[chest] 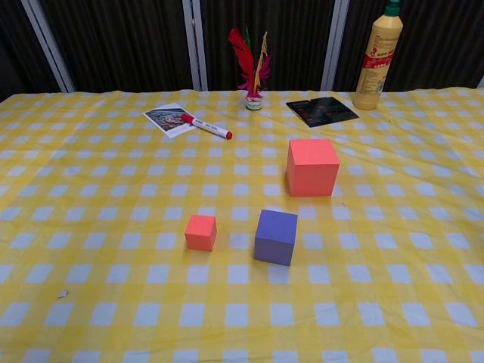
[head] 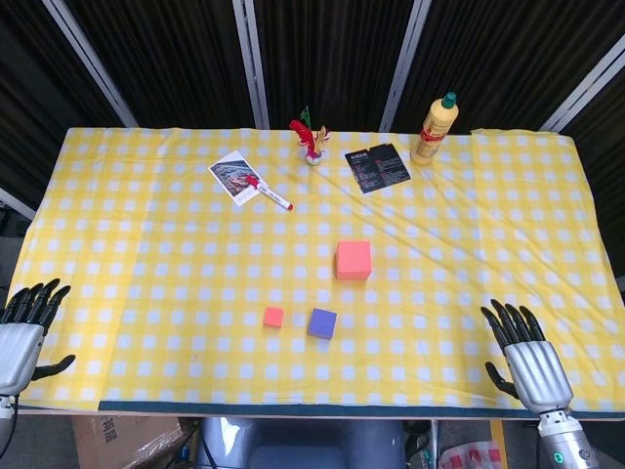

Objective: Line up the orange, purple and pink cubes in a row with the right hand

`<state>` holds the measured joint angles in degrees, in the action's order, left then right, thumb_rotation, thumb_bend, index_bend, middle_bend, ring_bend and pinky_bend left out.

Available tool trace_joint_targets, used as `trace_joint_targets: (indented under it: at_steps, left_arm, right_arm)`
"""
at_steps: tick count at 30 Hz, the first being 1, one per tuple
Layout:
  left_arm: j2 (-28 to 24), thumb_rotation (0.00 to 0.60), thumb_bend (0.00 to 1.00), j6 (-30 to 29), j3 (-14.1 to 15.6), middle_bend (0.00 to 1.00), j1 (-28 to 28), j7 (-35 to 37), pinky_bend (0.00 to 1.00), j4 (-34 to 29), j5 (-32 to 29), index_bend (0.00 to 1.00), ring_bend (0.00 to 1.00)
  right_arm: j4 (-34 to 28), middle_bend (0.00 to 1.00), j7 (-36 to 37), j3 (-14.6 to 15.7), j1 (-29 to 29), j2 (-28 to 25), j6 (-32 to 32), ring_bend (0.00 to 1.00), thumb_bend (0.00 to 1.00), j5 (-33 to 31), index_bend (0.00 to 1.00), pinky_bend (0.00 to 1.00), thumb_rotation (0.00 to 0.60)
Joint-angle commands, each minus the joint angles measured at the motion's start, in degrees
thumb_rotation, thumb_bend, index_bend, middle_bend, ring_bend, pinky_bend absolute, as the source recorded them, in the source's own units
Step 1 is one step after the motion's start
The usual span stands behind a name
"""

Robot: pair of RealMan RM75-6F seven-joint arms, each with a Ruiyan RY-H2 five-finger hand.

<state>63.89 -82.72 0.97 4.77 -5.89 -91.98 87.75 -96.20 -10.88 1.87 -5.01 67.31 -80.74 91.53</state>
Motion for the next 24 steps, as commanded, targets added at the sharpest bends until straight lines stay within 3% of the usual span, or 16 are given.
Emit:
trace_joint_targets:
  at_steps: [1,16,24]
  left_arm:
    - [0.0,0.600,0.02,0.0,0.0,0.00,0.0,0.0,0.03,0.0,0.0,0.00,0.00]
    - [-0.1,0.600,0.02,0.2,0.0,0.00,0.1,0.3,0.03,-0.3,0.0,0.00,0.00]
    - [-0.6,0.600,0.02,0.7,0.3,0.00,0.3,1.7,0.03,-1.0,0.3,0.00,0.00]
  right_arm:
    - [-0.1,0.00,0.0,0.0,0.0,0.0,-0.1,0.00,0.41,0.0,0.00,0.05,0.600]
    - [-1.4,0.00,1.7,-1.0,-0.7,-0.7,0.2,0.00,0.41,-0.6,0.00,0.05,0.600]
    - [-2.8,0.01,5.3,-3.8,-5.8,-2.9,3.4,0.00,0.41,2.1,0.00,0.05,0.600]
